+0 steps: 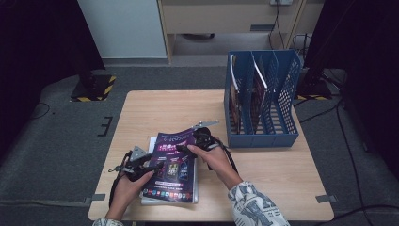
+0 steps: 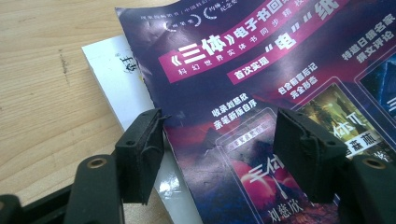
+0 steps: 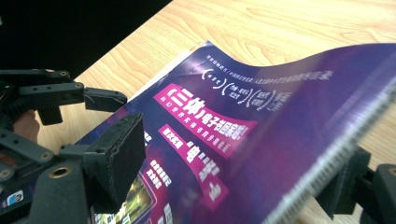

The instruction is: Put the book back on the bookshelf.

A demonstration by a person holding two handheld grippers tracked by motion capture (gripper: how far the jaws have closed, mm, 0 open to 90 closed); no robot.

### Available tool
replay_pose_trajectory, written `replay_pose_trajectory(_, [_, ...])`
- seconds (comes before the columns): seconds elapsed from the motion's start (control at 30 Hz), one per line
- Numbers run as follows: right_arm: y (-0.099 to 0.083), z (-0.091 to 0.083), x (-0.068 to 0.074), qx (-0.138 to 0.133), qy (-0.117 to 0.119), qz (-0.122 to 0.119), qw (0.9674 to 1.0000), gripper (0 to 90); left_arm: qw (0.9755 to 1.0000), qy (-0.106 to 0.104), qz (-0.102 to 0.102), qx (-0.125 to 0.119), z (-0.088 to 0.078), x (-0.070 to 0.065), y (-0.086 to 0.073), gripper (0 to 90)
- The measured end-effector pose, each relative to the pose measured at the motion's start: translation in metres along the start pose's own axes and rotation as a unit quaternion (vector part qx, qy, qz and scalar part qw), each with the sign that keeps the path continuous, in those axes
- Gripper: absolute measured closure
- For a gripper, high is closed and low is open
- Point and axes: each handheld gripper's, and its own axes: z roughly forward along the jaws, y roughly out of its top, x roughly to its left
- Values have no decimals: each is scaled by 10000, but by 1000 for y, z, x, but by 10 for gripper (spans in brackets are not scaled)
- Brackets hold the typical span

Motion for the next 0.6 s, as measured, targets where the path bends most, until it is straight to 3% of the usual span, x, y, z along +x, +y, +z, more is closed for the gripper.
replay_pose_trajectory(0.43, [3,17,-1,56,-91,119,9999,199,10000,2,4,-1,0,0,0,325])
replay_pose_trajectory(0.6, [3,23,1,91,-140,115,9998,241,10000,-3,6,-8,0,1,0,325])
